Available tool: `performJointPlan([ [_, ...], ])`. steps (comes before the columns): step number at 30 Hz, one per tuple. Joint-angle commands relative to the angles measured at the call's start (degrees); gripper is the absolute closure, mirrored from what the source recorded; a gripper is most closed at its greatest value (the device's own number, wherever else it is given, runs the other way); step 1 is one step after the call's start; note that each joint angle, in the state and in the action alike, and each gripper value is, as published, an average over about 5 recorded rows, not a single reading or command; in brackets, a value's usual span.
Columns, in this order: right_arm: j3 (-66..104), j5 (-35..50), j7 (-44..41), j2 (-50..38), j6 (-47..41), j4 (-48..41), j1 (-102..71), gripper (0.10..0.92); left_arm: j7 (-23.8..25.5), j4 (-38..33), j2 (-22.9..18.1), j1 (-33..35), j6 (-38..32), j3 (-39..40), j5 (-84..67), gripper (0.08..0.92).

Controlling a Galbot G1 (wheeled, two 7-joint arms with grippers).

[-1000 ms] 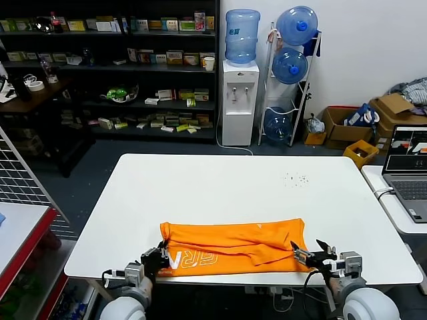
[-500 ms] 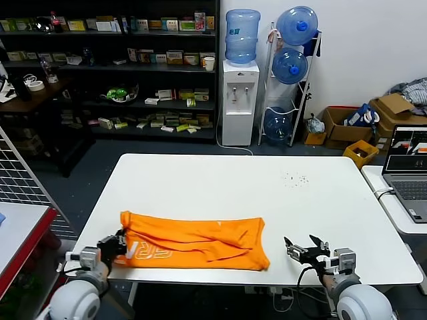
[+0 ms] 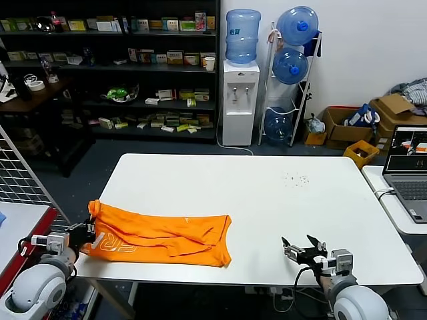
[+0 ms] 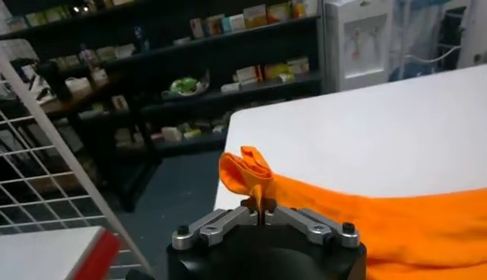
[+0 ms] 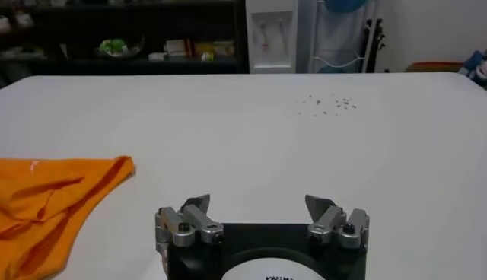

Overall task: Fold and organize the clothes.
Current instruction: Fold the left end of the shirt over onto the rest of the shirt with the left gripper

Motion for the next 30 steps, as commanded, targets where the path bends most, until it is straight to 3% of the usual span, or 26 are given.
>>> performJointPlan([
  [1,0.3,-0.4,0.7,1.1,-0.4,0.6,-0.6,0.203,-10.7,-13.4,-12.9,-5.5,6.3,14.7,-14.1,0.897],
  [5,1.0,-0.6,1.0,1.7,-0.7,0.8,-1.5,0.203,-12.8,-11.6,-18.6,-9.7,6.9,19.5,-15.6,0.897],
  [14,0.9,-1.1,1.4,3.3,-1.1,0.7,-1.8,0.203,-14.3,-5.0,-26.8,-18.6,7.0,26.4,-13.1,0.897],
  [30,1.0,-0.9,1.5,3.0,-1.1,0.6,-1.7,0.203,-15.1,-2.0,-30.5,-20.9,7.0,28.5,-11.0,0.897],
])
